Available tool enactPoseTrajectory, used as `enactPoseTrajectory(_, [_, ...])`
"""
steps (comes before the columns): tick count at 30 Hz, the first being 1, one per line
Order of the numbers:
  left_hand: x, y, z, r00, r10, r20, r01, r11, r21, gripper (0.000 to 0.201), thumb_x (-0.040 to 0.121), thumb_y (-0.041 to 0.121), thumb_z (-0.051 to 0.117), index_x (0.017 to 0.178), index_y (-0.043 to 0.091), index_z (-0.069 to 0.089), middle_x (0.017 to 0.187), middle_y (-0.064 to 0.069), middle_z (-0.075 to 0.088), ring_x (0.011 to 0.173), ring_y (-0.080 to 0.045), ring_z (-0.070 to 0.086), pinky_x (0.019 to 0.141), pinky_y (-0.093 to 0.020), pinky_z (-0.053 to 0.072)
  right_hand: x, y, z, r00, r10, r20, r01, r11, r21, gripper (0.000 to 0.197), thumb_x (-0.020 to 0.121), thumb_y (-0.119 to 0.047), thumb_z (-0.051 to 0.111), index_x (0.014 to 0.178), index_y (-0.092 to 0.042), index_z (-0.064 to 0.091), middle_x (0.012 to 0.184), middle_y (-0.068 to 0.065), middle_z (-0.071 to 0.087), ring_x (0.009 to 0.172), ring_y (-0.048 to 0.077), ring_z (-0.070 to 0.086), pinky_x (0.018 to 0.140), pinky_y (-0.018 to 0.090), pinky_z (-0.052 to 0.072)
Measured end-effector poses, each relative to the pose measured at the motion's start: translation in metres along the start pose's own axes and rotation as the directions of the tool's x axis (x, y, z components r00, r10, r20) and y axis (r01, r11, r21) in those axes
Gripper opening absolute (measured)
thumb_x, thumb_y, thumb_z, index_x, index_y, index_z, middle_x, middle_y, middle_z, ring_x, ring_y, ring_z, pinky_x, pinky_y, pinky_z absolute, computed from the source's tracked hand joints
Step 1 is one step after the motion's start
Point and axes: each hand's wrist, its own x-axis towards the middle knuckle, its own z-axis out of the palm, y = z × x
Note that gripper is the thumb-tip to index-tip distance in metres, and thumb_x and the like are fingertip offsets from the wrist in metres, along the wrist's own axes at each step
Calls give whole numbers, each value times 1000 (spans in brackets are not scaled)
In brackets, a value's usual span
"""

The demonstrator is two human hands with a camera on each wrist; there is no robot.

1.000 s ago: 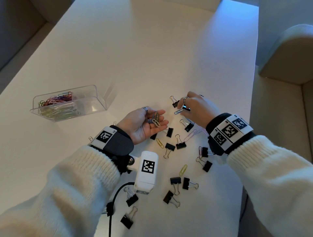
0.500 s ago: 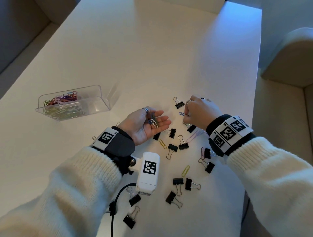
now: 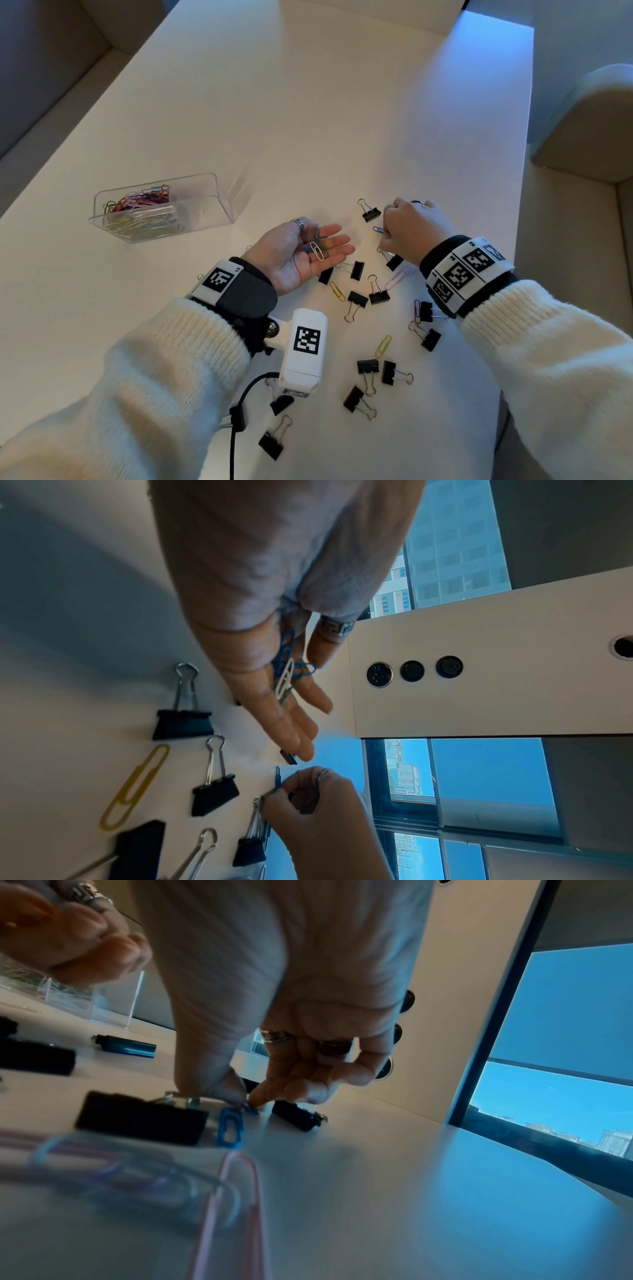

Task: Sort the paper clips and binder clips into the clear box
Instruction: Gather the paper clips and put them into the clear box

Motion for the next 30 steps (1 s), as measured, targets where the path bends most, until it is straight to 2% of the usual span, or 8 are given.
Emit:
enactPoseTrajectory(4, [-2,1,-3,1000,2,-4,-2,1000,6,30,92,13,36,85,0,61,72,-16,70,66,-27,70,71,-32,56,0,-2,1,1000,-9,-7,9,998,-64,13,84,-15,46,84,-6,56,84,6,48,65,22,43,71,30,26])
enactPoseTrajectory(10, [-4,1,-8,1000,-1,2,1,1000,-10,30,93,12,34,90,-2,61,73,-16,70,68,-27,70,71,-33,56,2,-2,-3,1000,6,21,-5,1000,-30,13,85,-14,44,74,-8,46,82,6,50,62,22,47,73,30,29])
enactPoseTrajectory(14, [-5,1,-10,1000,-10,8,10,1000,-19,32,93,13,33,89,-2,61,75,-17,70,69,-28,70,72,-33,56,-8,-8,-20,999,42,-17,-37,967,251,12,83,-17,50,84,-12,60,88,1,59,72,20,54,79,30,39])
enactPoseTrajectory(18, [-5,0,-9,1000,-3,-2,2,999,-42,30,94,14,34,94,-3,60,80,-17,68,67,-24,68,76,-33,55,-34,-41,-49,991,-116,-71,136,806,576,5,83,-23,61,79,-19,60,65,-12,52,56,0,46,58,17,39])
enactPoseTrajectory(20, [-6,1,-10,1000,7,3,-6,996,-83,24,94,13,35,92,1,55,84,-15,65,67,-22,67,68,-32,57,-40,-52,-52,984,-145,-101,176,752,635,6,82,-25,62,78,-22,60,58,-15,47,54,-5,48,55,9,36])
enactPoseTrajectory(24, [-12,6,-15,1000,10,7,-10,997,-80,32,94,12,32,88,-3,60,74,-17,69,67,-26,69,69,-34,57,-37,-48,-41,976,51,-212,119,693,711,9,86,-30,58,84,-22,58,63,-13,52,53,-1,46,56,15,37])
enactPoseTrajectory(27, [-15,10,-23,1000,19,1,-19,996,-92,32,93,11,33,86,-2,61,73,-18,70,67,-28,70,70,-35,57,-39,-45,-24,1000,6,-30,15,768,640,12,85,-33,59,82,-23,55,72,-10,48,63,7,47,62,23,38])
enactPoseTrajectory(30, [-19,14,-30,999,36,-8,-37,994,-99,31,92,10,35,85,-2,62,75,-19,70,67,-28,71,66,-33,58,-45,-56,-17,978,-81,190,-14,893,450,17,82,-39,61,89,-23,60,84,-10,42,79,13,48,76,27,40])
